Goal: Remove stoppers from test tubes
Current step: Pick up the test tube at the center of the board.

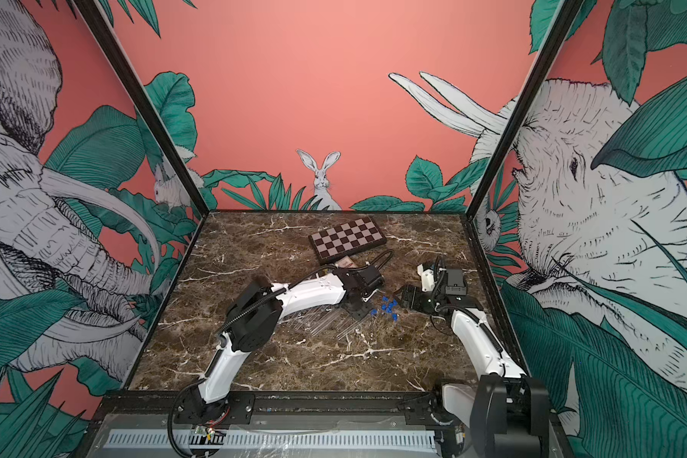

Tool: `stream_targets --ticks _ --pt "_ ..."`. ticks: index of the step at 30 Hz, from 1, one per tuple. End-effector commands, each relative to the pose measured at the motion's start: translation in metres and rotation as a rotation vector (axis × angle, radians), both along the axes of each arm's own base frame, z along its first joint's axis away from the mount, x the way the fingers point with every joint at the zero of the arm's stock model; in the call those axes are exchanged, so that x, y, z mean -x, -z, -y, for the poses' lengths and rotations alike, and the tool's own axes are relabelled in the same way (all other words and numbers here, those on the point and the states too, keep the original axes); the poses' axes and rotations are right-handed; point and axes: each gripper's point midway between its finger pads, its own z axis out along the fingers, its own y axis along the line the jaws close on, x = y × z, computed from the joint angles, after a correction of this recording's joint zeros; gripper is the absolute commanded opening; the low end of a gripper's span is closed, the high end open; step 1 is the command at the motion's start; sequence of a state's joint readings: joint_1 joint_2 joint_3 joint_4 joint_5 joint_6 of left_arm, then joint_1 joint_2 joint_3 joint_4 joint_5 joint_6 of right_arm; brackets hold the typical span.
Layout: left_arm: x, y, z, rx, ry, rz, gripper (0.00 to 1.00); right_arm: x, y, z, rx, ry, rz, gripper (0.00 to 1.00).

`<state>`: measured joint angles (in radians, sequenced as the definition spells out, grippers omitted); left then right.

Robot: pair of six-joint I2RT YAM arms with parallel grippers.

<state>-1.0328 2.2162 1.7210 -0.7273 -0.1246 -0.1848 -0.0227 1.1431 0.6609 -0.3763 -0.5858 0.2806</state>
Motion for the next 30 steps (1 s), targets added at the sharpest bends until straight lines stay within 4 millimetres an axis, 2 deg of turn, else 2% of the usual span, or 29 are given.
stream_targets --ticks 1,5,9,15,18,22,26,30 --pt "0.006 0.013 -0.012 -0.062 -0.017 -0.016 0.26 0.001 -0.004 -0.001 -0.005 -0.015 0.023 0.83" --pt "0.004 0.008 -0.011 -0.058 -0.012 -0.008 0.16 0.000 -0.005 0.000 -0.006 -0.015 0.028 0.83" --pt "0.000 -0.009 -0.006 -0.026 0.001 0.015 0.13 0.000 -0.004 -0.001 -0.012 -0.013 0.021 0.84" --pt "-0.007 -0.055 -0.002 0.048 0.029 0.084 0.11 0.000 -0.006 -0.004 -0.030 -0.029 0.022 0.84" --pt "-0.004 -0.080 0.002 0.130 0.071 0.123 0.11 0.001 -0.007 -0.009 -0.046 -0.063 0.009 0.84" --pt "0.000 -0.099 -0.014 0.144 0.097 0.186 0.10 0.001 -0.013 -0.020 -0.114 -0.103 -0.002 0.83" --pt "0.011 -0.106 -0.040 0.136 0.111 0.223 0.10 -0.003 -0.024 -0.042 -0.280 -0.166 0.007 0.82" --pt "0.026 -0.113 -0.058 0.177 0.131 0.254 0.10 -0.005 -0.034 -0.061 -0.331 -0.229 0.019 0.80"
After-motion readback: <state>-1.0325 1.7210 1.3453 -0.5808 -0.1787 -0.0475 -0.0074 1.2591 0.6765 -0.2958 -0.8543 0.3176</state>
